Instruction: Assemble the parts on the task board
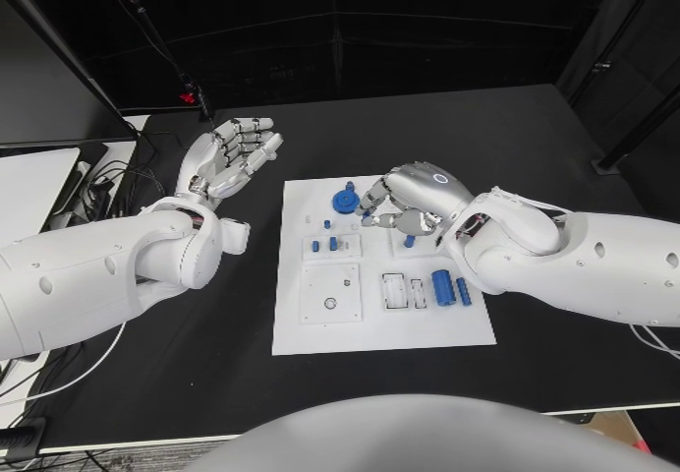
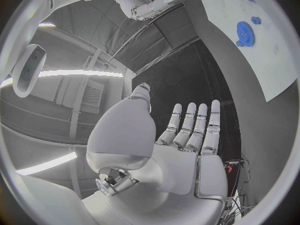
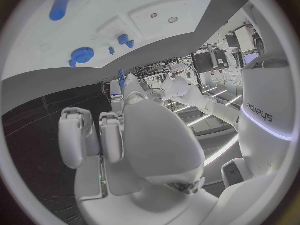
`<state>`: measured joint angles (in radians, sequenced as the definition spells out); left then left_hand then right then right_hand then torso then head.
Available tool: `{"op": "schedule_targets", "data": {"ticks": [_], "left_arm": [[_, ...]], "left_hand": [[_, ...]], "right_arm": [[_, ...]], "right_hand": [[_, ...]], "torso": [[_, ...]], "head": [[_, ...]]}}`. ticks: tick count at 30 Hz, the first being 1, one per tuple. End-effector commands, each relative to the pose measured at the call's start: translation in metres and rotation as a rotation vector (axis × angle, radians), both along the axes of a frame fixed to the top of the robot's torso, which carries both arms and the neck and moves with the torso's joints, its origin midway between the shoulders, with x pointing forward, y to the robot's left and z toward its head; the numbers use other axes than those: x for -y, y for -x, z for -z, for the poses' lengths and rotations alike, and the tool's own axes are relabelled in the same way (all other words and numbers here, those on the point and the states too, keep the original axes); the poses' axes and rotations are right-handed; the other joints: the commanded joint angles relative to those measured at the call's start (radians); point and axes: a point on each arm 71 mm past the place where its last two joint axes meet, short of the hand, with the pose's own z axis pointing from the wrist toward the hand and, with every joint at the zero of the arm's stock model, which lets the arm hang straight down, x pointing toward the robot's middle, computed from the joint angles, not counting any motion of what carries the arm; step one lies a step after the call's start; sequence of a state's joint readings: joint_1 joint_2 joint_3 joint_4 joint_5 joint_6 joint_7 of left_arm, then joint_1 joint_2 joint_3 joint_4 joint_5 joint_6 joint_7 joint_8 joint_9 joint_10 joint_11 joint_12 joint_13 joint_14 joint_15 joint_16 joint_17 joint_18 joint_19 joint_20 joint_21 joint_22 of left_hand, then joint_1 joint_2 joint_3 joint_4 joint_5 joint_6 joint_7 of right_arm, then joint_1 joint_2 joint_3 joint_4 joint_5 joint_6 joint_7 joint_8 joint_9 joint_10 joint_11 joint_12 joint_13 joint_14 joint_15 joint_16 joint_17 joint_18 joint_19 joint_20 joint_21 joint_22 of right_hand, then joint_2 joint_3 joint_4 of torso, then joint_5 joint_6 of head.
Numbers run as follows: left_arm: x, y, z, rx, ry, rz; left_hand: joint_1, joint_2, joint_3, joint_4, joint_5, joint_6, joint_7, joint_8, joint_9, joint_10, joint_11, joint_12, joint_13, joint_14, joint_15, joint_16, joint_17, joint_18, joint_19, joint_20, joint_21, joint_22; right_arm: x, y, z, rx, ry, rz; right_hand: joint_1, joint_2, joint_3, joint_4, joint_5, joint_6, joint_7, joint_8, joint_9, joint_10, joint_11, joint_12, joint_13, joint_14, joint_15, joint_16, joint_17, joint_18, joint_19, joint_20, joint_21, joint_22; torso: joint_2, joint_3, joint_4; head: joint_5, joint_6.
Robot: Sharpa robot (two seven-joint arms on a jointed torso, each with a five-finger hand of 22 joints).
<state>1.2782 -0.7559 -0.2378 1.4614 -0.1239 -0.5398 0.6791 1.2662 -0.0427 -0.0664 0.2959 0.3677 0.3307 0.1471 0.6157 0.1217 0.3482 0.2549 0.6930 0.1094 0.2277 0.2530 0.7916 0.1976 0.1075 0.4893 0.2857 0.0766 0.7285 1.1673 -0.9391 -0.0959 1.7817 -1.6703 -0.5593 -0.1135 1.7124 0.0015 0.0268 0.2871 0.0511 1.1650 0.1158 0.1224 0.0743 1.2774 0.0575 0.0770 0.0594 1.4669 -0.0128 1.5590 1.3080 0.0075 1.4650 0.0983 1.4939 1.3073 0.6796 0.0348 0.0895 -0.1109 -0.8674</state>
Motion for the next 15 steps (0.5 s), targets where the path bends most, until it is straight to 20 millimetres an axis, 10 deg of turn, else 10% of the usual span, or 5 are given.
{"op": "schedule_targets", "data": {"ticks": [1, 15], "left_arm": [[0.002, 0.003, -0.010, 0.133, 0.040, 0.033], [0.000, 0.003, -0.010, 0.133, 0.040, 0.031]], "left_hand": [[0.001, 0.011, 0.005, -0.002, 0.006, -0.008, 0.147, 0.003, -0.001, -0.007, 0.002, 0.003, -0.001, 0.003, -0.001, 0.002, -0.001, -0.008, 0.006, 0.003, 0.005, -0.001], [0.001, 0.012, 0.005, -0.002, 0.006, -0.009, 0.148, 0.005, -0.001, -0.007, 0.002, 0.005, -0.002, 0.003, -0.001, 0.003, -0.002, -0.008, 0.006, 0.003, 0.005, -0.001]], "right_arm": [[-0.005, 0.004, 0.004, -0.036, -0.001, -0.025], [-0.020, 0.020, 0.038, -0.125, 0.022, -0.080]], "right_hand": [[0.011, 0.003, 0.008, -0.001, -0.002, 0.003, 0.004, -0.003, 0.000, 0.008, 0.001, -0.007, 0.001, 0.101, 0.003, 0.004, 0.246, 0.014, 0.059, 0.000, 0.001, 0.229], [0.015, 0.003, 0.013, -0.003, -0.001, 0.001, 0.006, -0.007, -0.001, 0.008, 0.002, -0.011, 0.001, 0.101, 0.004, 0.005, 0.247, 0.015, 0.058, 0.001, -0.002, 0.228]], "torso": [[0.000, -0.0001, 0.0003], [-0.001, 0.0007, 0.0001]], "head": [[0.005, -0.005], [0.017, -0.005]]}}
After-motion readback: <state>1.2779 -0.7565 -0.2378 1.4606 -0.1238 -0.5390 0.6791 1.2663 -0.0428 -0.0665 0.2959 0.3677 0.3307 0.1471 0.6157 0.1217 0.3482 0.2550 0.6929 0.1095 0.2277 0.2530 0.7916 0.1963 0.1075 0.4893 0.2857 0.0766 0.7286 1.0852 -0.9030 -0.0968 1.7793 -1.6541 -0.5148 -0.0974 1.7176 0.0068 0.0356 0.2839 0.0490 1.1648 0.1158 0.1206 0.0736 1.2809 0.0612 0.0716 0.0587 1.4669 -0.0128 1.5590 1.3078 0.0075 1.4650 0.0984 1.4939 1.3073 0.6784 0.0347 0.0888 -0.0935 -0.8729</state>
